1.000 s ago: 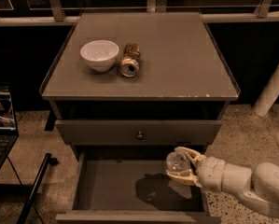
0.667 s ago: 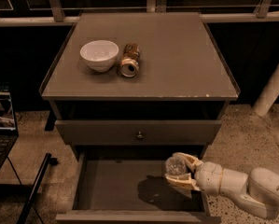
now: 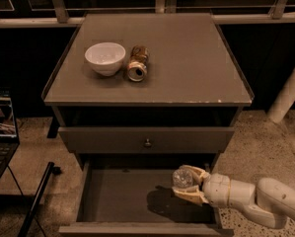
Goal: Place blue plastic bottle into middle drawer
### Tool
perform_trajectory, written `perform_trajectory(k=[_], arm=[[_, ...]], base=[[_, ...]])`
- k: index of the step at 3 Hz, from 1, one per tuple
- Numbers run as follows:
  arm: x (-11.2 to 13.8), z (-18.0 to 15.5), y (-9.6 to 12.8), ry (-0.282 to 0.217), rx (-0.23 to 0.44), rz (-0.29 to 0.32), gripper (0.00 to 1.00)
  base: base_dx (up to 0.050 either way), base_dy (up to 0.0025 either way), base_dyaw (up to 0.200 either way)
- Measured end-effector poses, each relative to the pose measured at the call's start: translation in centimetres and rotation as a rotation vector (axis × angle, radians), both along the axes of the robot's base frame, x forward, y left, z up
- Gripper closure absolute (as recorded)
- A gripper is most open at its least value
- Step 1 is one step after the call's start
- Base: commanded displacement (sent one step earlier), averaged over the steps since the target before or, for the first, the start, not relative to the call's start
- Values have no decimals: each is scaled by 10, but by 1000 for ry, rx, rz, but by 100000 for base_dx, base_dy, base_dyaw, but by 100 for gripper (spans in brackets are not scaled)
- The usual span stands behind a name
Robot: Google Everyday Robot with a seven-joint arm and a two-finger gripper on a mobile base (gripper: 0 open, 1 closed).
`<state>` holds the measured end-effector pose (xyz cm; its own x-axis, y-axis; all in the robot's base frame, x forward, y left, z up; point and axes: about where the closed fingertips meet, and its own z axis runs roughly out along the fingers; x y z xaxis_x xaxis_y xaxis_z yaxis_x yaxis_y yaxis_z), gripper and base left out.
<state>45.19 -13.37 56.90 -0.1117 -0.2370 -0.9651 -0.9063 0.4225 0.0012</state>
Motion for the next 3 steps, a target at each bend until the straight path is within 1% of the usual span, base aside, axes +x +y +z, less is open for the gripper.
perform_trajectory(k=[1, 2, 3], arm=[[5, -7, 1, 20, -71, 25, 100], [5, -7, 1, 21, -75, 28, 100], [20, -24, 4, 31, -39, 27, 100]], base=[[0, 0, 0], [0, 0, 0], [0, 0, 0]])
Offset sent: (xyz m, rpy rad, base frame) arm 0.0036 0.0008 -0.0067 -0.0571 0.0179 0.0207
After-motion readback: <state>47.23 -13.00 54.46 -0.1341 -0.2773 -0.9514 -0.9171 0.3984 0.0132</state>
